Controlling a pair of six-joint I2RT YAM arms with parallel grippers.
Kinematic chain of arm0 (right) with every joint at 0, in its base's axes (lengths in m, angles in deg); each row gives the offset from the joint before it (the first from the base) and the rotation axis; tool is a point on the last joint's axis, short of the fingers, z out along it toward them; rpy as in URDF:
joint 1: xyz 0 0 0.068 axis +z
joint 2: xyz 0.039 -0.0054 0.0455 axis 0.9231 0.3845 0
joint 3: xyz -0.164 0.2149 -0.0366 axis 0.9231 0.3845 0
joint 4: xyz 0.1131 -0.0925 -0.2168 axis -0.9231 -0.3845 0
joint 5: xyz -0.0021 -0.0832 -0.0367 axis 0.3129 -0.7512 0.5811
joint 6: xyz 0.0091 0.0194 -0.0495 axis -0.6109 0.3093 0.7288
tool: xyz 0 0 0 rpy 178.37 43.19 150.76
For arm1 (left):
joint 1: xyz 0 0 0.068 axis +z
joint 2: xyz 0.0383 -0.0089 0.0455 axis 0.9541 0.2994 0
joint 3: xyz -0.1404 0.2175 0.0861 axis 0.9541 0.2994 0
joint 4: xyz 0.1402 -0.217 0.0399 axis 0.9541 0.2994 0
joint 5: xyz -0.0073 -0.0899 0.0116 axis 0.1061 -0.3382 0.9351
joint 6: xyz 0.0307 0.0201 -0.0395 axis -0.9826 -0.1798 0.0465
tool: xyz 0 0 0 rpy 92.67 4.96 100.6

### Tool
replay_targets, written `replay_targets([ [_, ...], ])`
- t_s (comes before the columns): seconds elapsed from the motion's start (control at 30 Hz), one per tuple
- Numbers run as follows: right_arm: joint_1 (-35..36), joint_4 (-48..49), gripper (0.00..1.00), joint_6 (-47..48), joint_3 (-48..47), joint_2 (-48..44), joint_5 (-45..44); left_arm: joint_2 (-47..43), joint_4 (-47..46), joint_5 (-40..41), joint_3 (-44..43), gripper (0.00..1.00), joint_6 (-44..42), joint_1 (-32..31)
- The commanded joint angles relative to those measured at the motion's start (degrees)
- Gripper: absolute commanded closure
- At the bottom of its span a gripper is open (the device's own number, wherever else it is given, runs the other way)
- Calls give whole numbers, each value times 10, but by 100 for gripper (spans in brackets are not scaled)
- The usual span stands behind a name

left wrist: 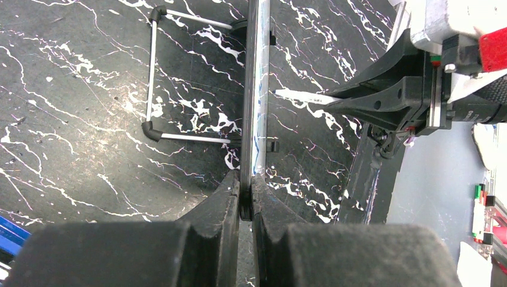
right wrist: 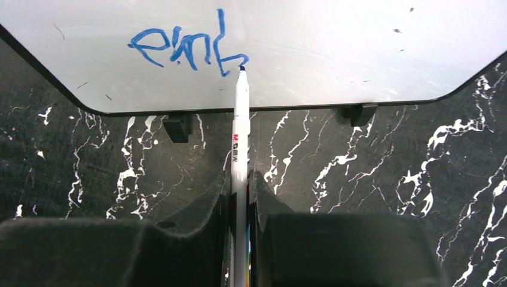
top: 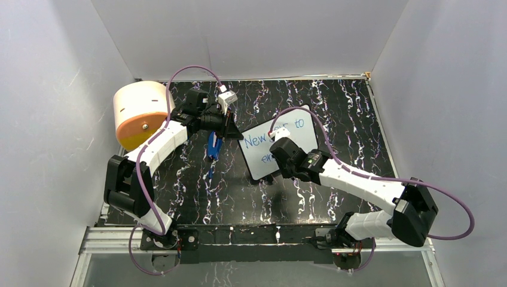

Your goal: Write a sentence on the whiteboard

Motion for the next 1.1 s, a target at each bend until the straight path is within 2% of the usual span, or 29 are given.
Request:
replay_targets([
  [0.0,-5,-4,100,6,-14,-18,-39,0,21,19,-4,100,-25,0],
  [1.07,-18,31,100,40,-44,21,-27,0,23,17,-5,100,-27,0],
])
